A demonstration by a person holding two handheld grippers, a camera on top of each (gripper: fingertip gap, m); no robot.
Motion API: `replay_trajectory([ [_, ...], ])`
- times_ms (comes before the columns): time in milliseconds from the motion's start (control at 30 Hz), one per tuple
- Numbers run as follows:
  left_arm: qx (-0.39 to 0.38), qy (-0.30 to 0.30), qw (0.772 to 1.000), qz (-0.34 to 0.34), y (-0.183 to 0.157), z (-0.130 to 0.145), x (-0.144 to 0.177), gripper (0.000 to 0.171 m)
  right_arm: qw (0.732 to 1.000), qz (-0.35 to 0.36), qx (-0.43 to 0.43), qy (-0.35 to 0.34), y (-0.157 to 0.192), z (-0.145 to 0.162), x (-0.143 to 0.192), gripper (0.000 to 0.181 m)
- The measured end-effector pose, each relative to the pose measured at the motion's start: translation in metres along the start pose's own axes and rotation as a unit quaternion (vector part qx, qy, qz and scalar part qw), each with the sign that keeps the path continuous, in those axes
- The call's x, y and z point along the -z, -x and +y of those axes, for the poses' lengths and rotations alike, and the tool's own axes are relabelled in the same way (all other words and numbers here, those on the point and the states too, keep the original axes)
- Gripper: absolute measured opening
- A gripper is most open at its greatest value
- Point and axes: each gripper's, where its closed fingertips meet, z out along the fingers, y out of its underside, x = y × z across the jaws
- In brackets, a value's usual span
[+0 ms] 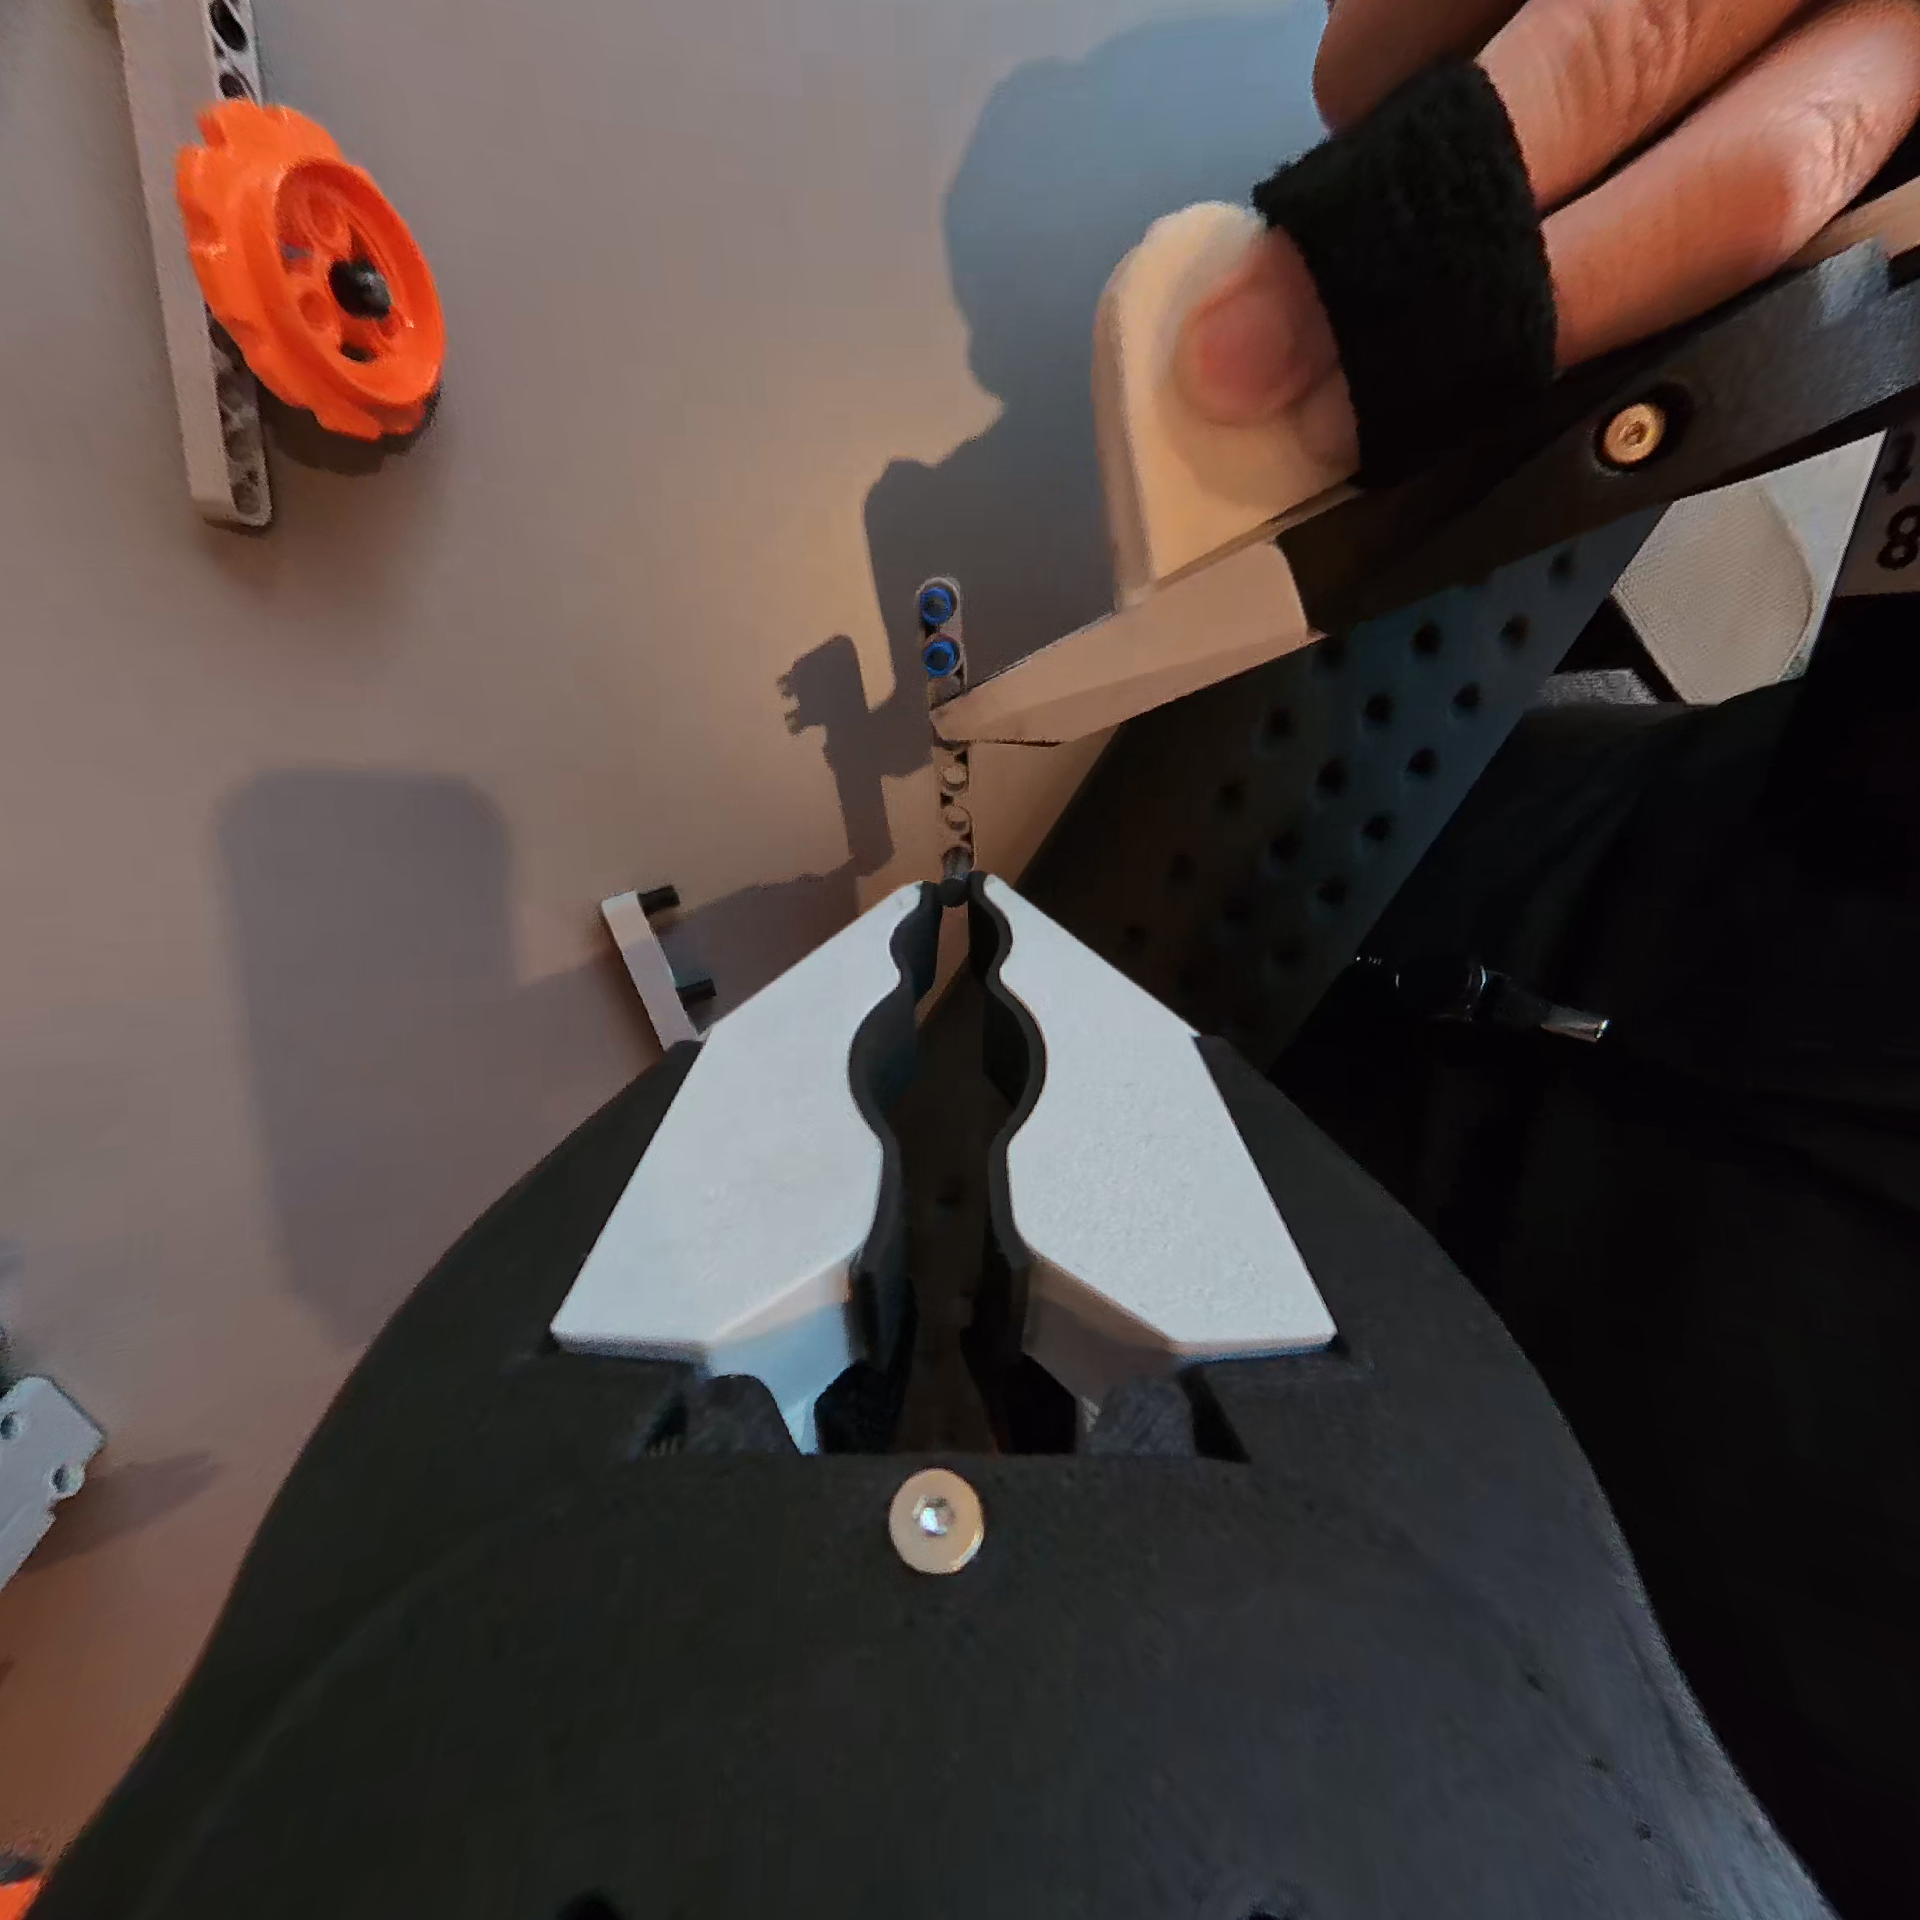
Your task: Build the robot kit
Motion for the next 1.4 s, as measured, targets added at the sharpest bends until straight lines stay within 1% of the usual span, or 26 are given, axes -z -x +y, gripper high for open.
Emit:
replay_trajectory([
  [67, 0.001, -0.014, 1.000, 0.008, -0.001, -0.003, 0.004, 0.006, 1.000, 0.006, -0.010, 0.001, -0.003, 0.002, 0.001, 0.007],
  [100, 0.003, -0.031, 0.999, 0.015, -0.002, -0.007, 0.010, 0.015, 1.000, 0.008, -0.014, 0.003, -0.005, 0.004, 0.002, 0.007],
  [200, 0.009, -0.130, 0.991, 0.022, -0.001, -0.023, 0.041, 0.022, 0.999, 0.018, -0.024, 0.010, -0.011, 0.010, 0.005, 0.007],
  [267, 0.006, -0.181, 0.984, -0.002, 0.006, -0.023, 0.057, 0.029, 0.999, 0.020, -0.048, 0.002, -0.015, 0.011, 0.007, 0.007],
  [300, 0.002, -0.198, 0.980, -0.003, 0.006, -0.020, 0.061, 0.030, 0.998, 0.023, -0.057, -0.004, -0.018, 0.011, 0.009, 0.007],
  [367, 0.007, -0.231, 0.972, 0.037, -0.003, -0.018, 0.058, 0.030, 0.997, 0.027, -0.069, -0.015, -0.022, 0.010, 0.011, 0.007],
  [433, 0.040, -0.249, 0.962, 0.102, -0.011, -0.018, 0.047, 0.029, 0.996, 0.030, -0.076, -0.021, -0.025, 0.010, 0.013, 0.007],
  [500, 0.071, -0.256, 0.952, 0.154, -0.016, -0.020, 0.035, 0.028, 0.997, 0.031, -0.073, -0.022, -0.025, 0.010, 0.014, 0.007],
  [567, 0.085, -0.268, 0.942, 0.182, -0.017, -0.027, 0.028, 0.028, 0.997, 0.028, -0.070, -0.024, -0.024, 0.008, 0.014, 0.007],
  [600, 0.087, -0.268, 0.941, 0.188, -0.017, -0.029, 0.025, 0.026, 0.997, 0.026, -0.069, -0.024, -0.024, 0.008, 0.014, 0.007],
  [700, 0.079, -0.246, 0.950, 0.175, -0.012, -0.033, 0.016, 0.017, 0.997, 0.019, -0.069, -0.020, -0.021, 0.008, 0.013, 0.007],
  [867, 0.066, -0.213, 0.964, 0.146, -0.008, -0.034, 0.007, 0.011, 0.997, 0.006, -0.075, -0.022, -0.017, 0.010, 0.013, 0.007],
  [1067, 0.065, -0.212, 0.967, 0.128, -0.007, -0.035, 0.007, 0.013, 0.997, 0.006, -0.071, -0.018, -0.016, 0.013, 0.013, 0.007],
  [1133, 0.065, -0.220, 0.968, 0.101, 0.000, -0.035, 0.009, 0.015, 0.998, 0.009, -0.065, -0.008, -0.016, 0.016, 0.012, 0.007],
  [1200, 0.063, -0.245, 0.965, 0.072, 0.008, -0.037, 0.016, 0.015, 0.997, 0.006, -0.072, -0.013, -0.016, 0.016, 0.013, 0.007],
  [1233, 0.066, -0.252, 0.962, 0.080, 0.007, -0.037, 0.019, 0.017, 0.997, 0.006, -0.077, -0.016, -0.017, 0.015, 0.013, 0.007],
  [1333, 0.079, -0.243, 0.958, 0.134, -0.004, -0.035, 0.018, 0.020, 0.995, 0.007, -0.098, -0.030, -0.020, 0.013, 0.015, 0.007],
  [1400, 0.075, -0.238, 0.959, 0.134, -0.005, -0.033, 0.012, 0.015, 0.995, 0.009, -0.098, -0.027, -0.022, 0.015, 0.016, 0.007],
])
